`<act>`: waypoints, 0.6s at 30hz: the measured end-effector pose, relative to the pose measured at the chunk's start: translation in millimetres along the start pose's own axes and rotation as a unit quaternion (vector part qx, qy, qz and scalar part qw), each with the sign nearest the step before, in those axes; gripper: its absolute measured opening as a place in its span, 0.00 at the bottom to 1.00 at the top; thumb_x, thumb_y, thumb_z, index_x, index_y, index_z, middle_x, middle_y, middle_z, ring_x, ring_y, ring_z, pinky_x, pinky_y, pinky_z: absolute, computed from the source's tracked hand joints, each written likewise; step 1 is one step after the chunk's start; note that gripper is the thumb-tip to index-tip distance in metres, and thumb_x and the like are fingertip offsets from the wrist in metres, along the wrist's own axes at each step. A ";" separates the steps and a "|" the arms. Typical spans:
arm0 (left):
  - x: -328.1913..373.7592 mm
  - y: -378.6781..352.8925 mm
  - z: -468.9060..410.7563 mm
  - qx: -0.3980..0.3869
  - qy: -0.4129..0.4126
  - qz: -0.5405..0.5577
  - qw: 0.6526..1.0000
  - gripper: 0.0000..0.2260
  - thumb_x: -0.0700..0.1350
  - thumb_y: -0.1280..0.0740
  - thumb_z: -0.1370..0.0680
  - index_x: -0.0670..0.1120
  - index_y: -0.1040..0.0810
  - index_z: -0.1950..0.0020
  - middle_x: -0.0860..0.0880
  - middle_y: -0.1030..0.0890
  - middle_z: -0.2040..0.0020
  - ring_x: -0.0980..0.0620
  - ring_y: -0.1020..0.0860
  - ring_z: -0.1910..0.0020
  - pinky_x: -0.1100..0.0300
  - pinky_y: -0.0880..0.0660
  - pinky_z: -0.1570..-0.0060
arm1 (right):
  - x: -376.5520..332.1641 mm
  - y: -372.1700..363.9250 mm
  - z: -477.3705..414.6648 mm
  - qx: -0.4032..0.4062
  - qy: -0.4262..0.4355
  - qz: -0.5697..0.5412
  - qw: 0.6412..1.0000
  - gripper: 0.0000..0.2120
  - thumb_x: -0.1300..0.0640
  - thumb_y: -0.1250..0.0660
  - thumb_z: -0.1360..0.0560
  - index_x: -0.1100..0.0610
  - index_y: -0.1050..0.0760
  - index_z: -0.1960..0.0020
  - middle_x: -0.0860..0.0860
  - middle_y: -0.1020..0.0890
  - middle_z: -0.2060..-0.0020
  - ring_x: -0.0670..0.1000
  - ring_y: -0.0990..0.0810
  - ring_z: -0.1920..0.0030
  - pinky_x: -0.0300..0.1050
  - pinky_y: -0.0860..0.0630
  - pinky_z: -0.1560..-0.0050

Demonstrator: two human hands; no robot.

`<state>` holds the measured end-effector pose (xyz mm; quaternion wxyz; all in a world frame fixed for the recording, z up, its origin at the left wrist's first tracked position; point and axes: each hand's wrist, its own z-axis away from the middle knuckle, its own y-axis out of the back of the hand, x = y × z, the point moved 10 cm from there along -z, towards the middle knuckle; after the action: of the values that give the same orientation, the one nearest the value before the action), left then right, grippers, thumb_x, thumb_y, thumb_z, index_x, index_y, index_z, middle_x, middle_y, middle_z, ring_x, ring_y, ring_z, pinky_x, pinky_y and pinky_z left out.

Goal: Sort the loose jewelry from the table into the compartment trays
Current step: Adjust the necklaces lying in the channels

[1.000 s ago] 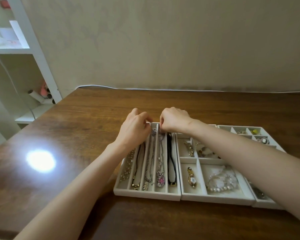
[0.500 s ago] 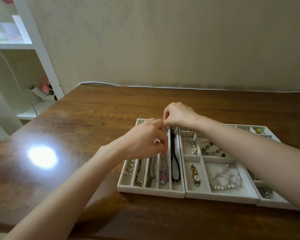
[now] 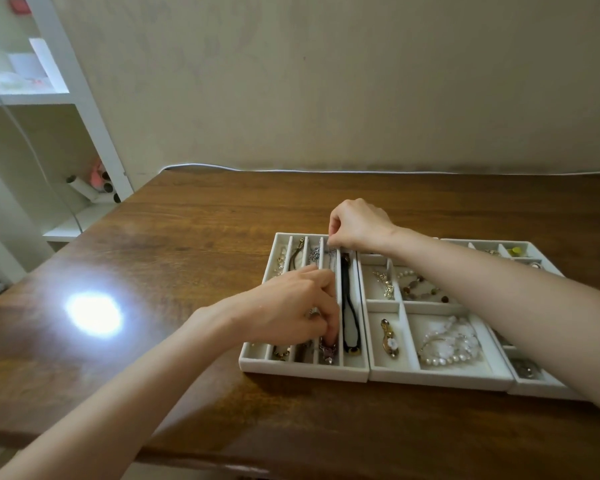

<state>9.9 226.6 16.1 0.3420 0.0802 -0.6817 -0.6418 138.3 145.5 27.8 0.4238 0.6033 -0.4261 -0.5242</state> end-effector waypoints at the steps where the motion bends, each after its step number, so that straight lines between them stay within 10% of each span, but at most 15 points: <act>1: -0.4 -0.2 0.5 -0.003 0.002 0.002 1.000 0.11 0.40 0.37 0.25 0.55 0.19 0.58 0.54 0.30 0.54 0.61 0.34 0.52 0.71 0.36 0.52 | -1.1 0.8 0.7 0.007 0.003 0.005 1.000 0.01 0.57 0.29 0.30 0.52 0.21 0.60 0.47 0.20 0.61 0.49 0.22 0.57 0.43 0.31 0.59; 13: -4.8 25.5 6.7 0.056 0.014 0.012 0.998 0.14 0.36 0.38 0.27 0.54 0.18 0.58 0.58 0.32 0.58 0.64 0.34 0.54 0.70 0.37 0.56 | -6.7 7.5 4.9 0.013 0.034 -0.014 0.999 0.06 0.58 0.34 0.29 0.48 0.21 0.60 0.45 0.21 0.59 0.49 0.23 0.53 0.43 0.30 0.57; 18: 2.1 18.7 8.6 0.023 -0.004 0.010 1.000 0.15 0.36 0.38 0.27 0.55 0.18 0.58 0.55 0.32 0.57 0.61 0.33 0.54 0.71 0.36 0.54 | -5.9 -1.1 11.5 -0.084 0.022 -0.050 0.995 0.06 0.57 0.33 0.30 0.49 0.17 0.60 0.42 0.24 0.68 0.44 0.29 0.66 0.41 0.36 0.68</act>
<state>9.6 235.5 34.7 0.3441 0.0790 -0.6986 -0.6223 126.4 150.7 27.4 0.4557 0.5977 -0.3406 -0.5649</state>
